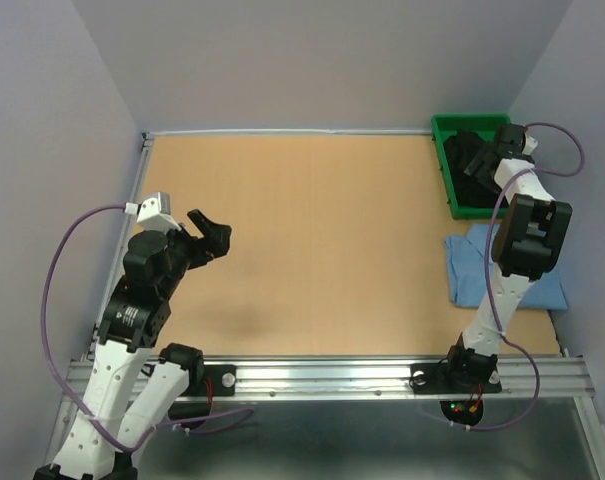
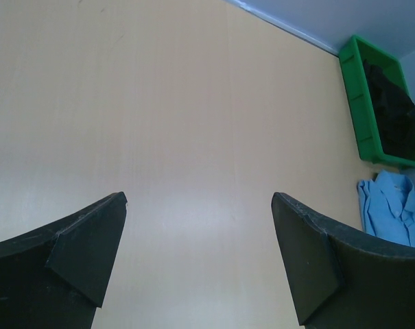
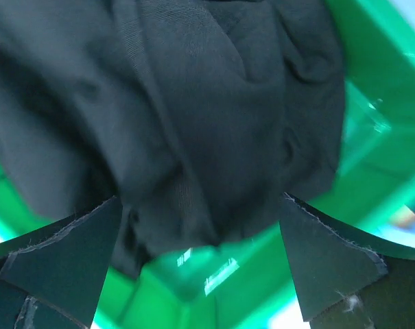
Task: Fold and stack the long sleeve shirts
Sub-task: Grab the shirt from the pile
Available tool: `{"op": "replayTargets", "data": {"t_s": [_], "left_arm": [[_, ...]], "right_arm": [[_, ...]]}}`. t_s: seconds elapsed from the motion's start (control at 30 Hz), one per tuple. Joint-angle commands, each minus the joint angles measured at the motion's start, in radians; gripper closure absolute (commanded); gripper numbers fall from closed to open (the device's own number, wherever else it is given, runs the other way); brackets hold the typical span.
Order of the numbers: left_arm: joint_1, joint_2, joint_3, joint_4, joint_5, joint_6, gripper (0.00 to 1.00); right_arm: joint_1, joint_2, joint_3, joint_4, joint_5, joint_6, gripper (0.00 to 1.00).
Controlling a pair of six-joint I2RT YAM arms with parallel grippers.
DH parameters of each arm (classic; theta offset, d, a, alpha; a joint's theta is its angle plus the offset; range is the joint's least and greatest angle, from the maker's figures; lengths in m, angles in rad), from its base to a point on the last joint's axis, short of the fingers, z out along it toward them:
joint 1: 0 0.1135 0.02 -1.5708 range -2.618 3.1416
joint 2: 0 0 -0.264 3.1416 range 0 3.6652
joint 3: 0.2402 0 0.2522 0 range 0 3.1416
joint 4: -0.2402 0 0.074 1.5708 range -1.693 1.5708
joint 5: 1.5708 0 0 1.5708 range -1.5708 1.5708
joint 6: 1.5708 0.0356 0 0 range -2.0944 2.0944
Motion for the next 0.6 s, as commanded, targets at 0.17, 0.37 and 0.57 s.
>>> {"op": "replayTargets", "data": {"t_s": [0.17, 0.37, 0.57], "left_arm": [[-0.004, 0.008, -0.017, 0.117, -0.062, -0.064, 0.01], [-0.004, -0.069, -0.097, 0.211, -0.106, -0.008, 0.01], [-0.002, 0.022, -0.108, 0.234, -0.111, 0.013, 0.01]], "right_arm": [[-0.02, 0.13, 0.01, 0.269, -0.045, 0.01, 0.14], [-0.02, 0.086, -0.036, 0.381, -0.116, -0.036, 0.99], [-0.008, -0.035, -0.015, 0.447, -0.194, -0.148, 0.99]]}}
